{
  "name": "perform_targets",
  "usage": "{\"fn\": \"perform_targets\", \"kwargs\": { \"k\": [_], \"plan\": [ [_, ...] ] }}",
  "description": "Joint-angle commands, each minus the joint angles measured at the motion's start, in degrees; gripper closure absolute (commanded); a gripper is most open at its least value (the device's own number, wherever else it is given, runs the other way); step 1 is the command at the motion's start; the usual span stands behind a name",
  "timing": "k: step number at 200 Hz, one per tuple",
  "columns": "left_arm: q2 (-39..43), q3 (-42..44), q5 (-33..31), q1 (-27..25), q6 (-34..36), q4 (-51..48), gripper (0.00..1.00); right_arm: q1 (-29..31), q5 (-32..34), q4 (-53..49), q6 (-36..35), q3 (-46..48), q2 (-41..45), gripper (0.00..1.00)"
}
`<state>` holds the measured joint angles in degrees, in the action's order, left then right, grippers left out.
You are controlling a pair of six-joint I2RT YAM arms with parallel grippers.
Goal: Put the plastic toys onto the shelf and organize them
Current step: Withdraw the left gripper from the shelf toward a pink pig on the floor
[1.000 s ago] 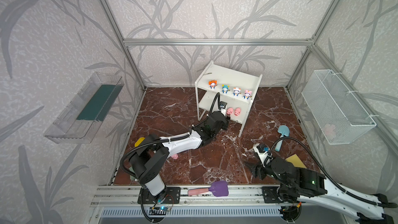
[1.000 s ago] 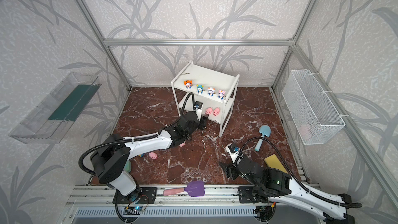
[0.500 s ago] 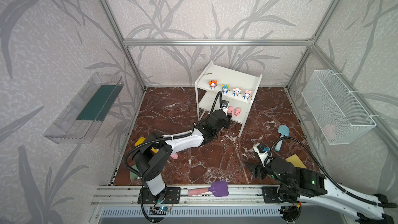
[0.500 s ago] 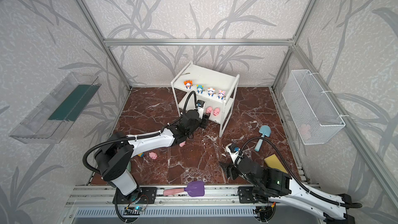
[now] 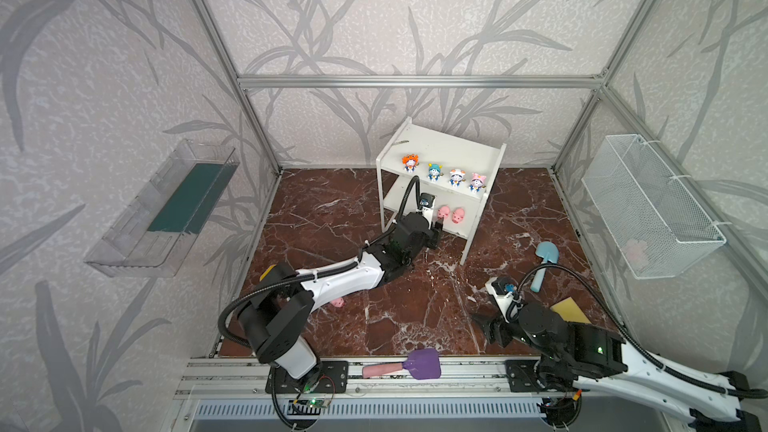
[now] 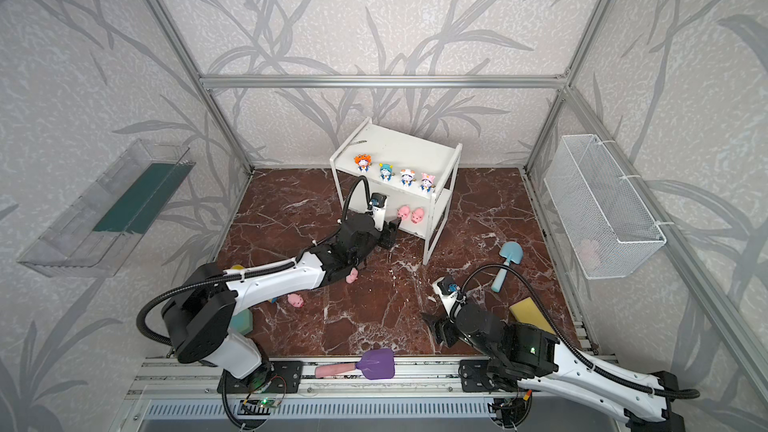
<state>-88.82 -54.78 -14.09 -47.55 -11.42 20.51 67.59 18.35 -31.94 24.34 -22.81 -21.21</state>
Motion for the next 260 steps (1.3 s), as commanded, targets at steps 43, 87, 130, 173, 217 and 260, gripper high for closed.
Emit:
{"fn": "perform_targets", "kwargs": {
  "k": [43,87,130,173,217,260],
  "plan": [
    [17.8,12.4,-1.5,0.1,-2.8,-6.5,0.38,0.0,-4.8,11.9,0.5,0.6,-9.2,0.25],
    [28.5,20.8,-1.5,0.2,-6.2,-15.8,0.32,0.3,-7.0,21.7,0.2,0.0,-21.0,0.25],
    [35.3,29.1,-1.2,1.1,-10.8,-19.4,0.14,0.3,-8.3,27.8,2.4,-3.8,-35.0,0.27],
    [30.6,31.4,13.1,7.6,-14.7,-15.7,0.1,0.2,-9.1,28.4,3.5,-6.8,-41.6,0.28],
    [21.8,30.6,25.7,15.8,-16.8,-9.8,0.05,0.3,-7.9,26.9,3.9,-6.7,-40.5,0.28],
    [12.9,28.3,30.4,17.7,-17.3,-5.8,0.01,0.3,-5.9,25.5,4.0,-5.7,-37.7,0.28]
  ]
}}
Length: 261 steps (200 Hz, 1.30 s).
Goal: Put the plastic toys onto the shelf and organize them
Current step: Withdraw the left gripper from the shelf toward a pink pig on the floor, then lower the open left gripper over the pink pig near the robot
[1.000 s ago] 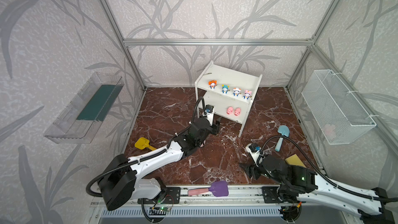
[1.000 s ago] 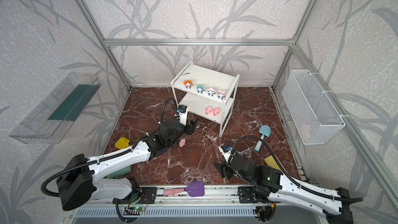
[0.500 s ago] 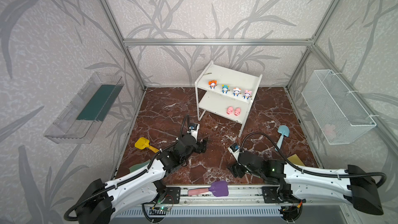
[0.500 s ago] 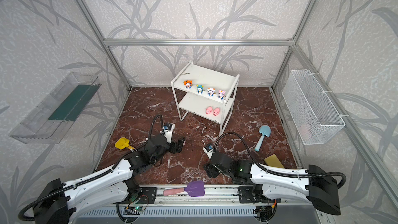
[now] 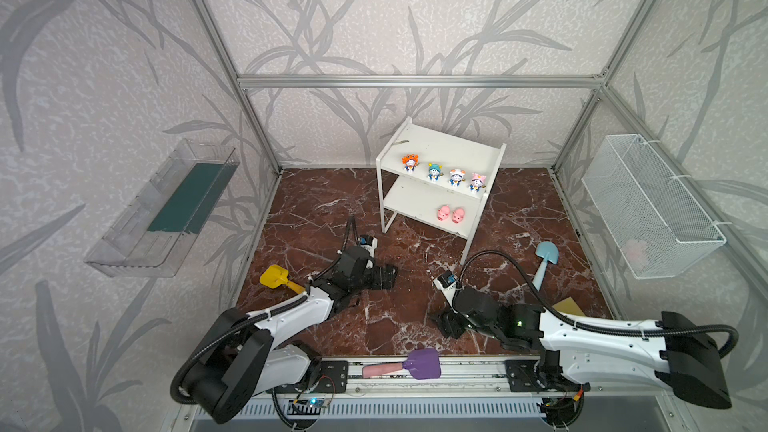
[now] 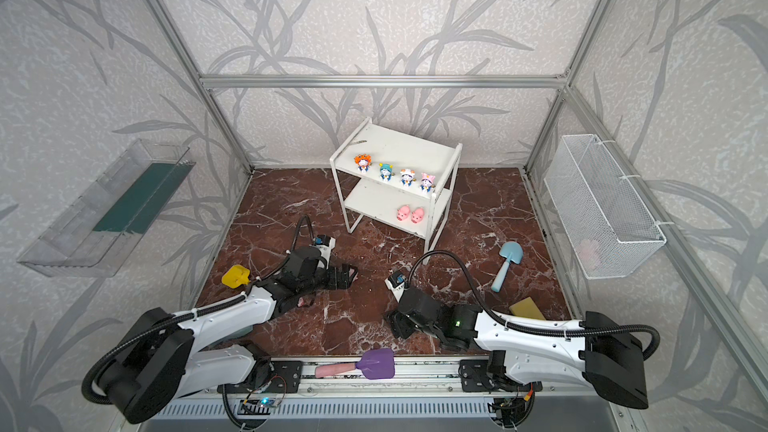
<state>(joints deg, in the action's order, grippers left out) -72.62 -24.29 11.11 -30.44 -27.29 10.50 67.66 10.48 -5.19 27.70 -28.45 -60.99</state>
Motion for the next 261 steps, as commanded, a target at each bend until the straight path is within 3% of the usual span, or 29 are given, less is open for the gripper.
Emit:
{"fn": "perform_targets", "kwargs": {
  "k": [1,28,67,92,154,217,261],
  "plan": [
    [-3.5,-2.3,5.3,0.6,-1.4,4.3,0.01,0.3,2.0,-1.2,0.6,0.0,2.2,0.28],
    [-7.9,-3.1,8.1,0.6,-2.0,7.3,0.01,0.3,3.1,-2.0,0.8,0.8,4.1,0.28],
    [-13.8,-5.6,17.7,0.6,-2.4,10.7,0.01,0.3,4.2,-3.1,1.7,2.0,6.4,0.28],
    [-14.0,-5.7,18.4,-0.1,-2.7,10.5,0.01,0.3,4.5,-3.6,2.1,2.7,7.4,0.28],
    [-7.4,-5.6,13.3,-6.2,-1.1,0.3,0.01,0.2,5.3,-5.3,2.0,2.9,9.6,0.28],
    [7.2,-5.9,7.1,-19.8,-8.6,-10.5,0.01,0.3,7.1,-8.3,2.9,4.6,13.8,0.28],
    [16.2,-5.3,-0.6,-20.1,-6.0,-18.2,0.01,0.3,8.1,-9.3,3.1,6.9,19.2,0.28]
  ]
}}
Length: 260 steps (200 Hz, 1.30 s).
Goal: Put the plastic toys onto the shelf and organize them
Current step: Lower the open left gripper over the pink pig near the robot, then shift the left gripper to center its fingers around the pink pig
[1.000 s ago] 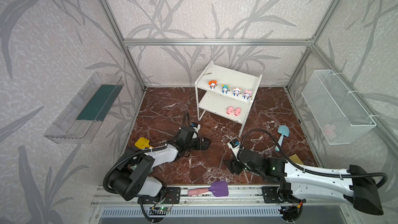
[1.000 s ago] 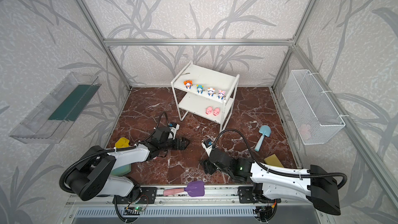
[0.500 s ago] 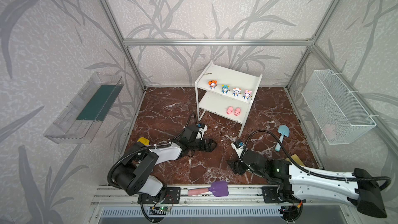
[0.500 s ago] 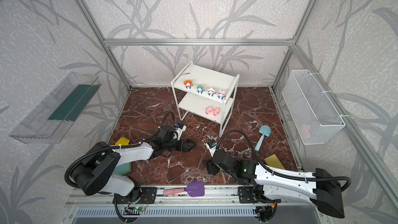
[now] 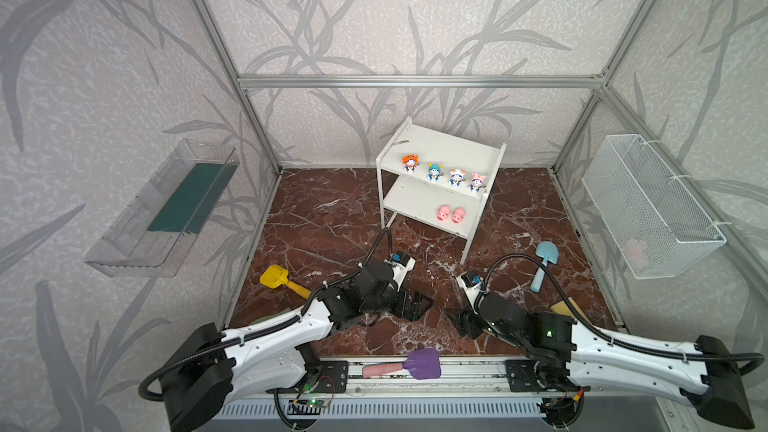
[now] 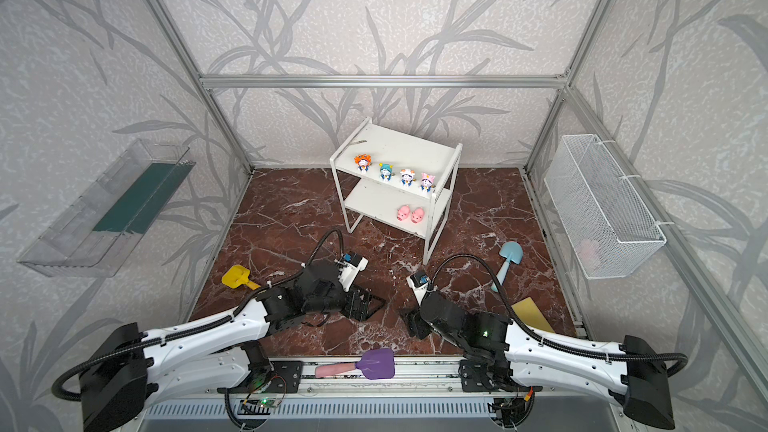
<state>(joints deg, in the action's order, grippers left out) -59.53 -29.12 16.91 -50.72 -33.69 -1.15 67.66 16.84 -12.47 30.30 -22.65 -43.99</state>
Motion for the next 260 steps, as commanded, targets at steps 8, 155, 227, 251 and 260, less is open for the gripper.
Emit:
{"fn": "perform_targets", "kwargs": {
  "k": [8,155,227,251,260],
  "plan": [
    [3.2,-0.8,-7.0,0.3,1.1,-7.4,0.01,0.2,1.7,-2.5,0.5,1.0,2.5,0.28],
    [-13.4,2.5,-2.3,0.4,-2.5,4.6,0.01,0.2,0.8,-3.0,1.3,2.6,4.4,0.28],
    [-7.3,6.8,-6.0,0.4,-3.2,-2.2,0.01,0.3,0.6,-1.2,0.9,3.0,3.5,0.28],
    [-1.1,8.2,-9.9,0.4,-3.5,-6.0,0.01,0.2,0.5,0.2,0.7,3.3,3.0,0.28],
    [1.1,8.7,-10.8,0.4,-3.6,-6.5,0.01,0.2,0.5,0.6,0.6,3.3,2.5,0.28]
  ]
}}
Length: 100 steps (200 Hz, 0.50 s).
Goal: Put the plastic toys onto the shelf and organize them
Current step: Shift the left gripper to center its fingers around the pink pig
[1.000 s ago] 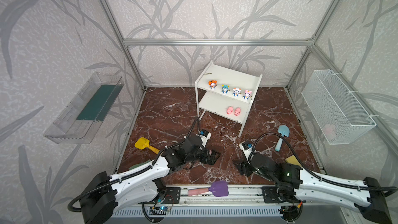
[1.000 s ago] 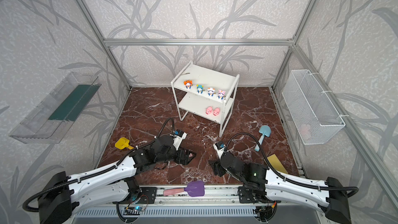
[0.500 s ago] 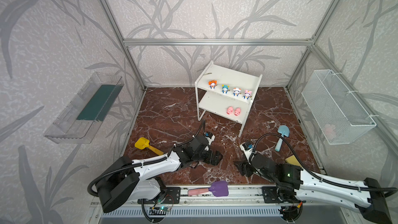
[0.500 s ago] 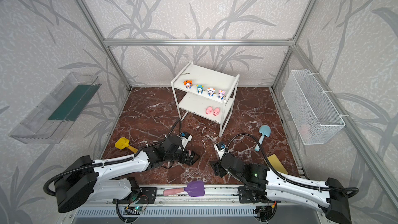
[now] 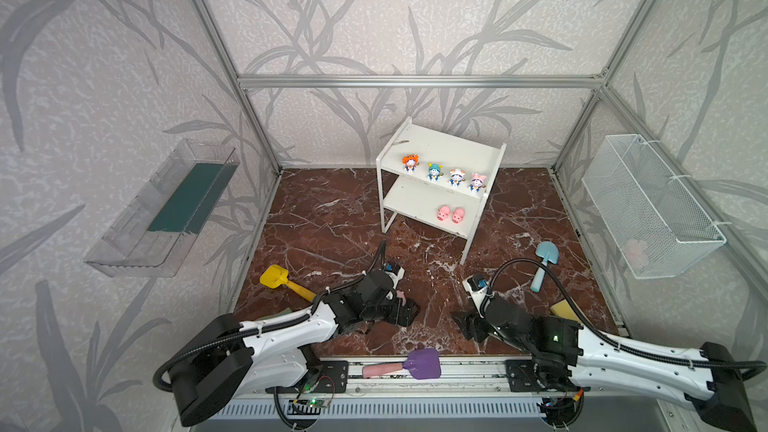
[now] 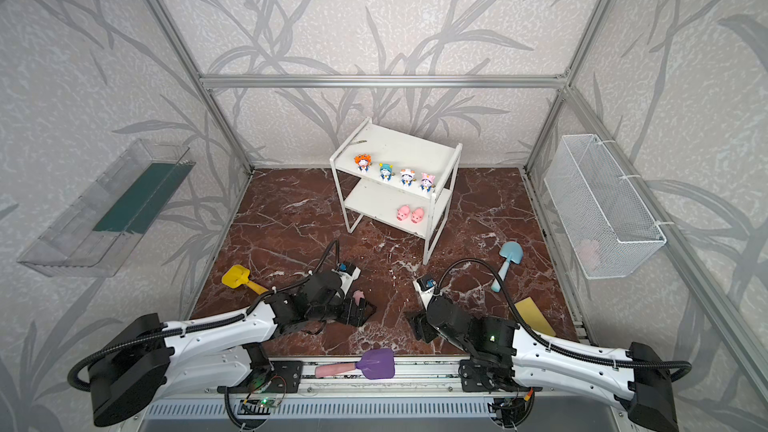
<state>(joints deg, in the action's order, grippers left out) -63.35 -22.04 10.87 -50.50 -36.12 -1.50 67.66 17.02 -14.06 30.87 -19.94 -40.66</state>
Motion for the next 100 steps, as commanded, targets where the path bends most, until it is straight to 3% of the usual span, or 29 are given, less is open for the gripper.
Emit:
{"fn": "perform_targets", "kwargs": {
  "k": [1,29,100],
  "plan": [
    [5.0,1.6,-4.8,0.3,-1.2,-6.3,0.01,0.3,0.2,2.2,-0.1,0.6,-0.9,0.28],
    [5.7,0.8,-3.3,0.4,-0.1,-7.1,0.01,0.2,-0.1,3.2,-0.5,0.0,-2.6,0.28],
    [-4.8,-3.4,5.1,0.0,0.4,-0.9,0.01,0.3,-0.1,3.3,-0.8,0.0,-2.7,0.28]
  ]
}}
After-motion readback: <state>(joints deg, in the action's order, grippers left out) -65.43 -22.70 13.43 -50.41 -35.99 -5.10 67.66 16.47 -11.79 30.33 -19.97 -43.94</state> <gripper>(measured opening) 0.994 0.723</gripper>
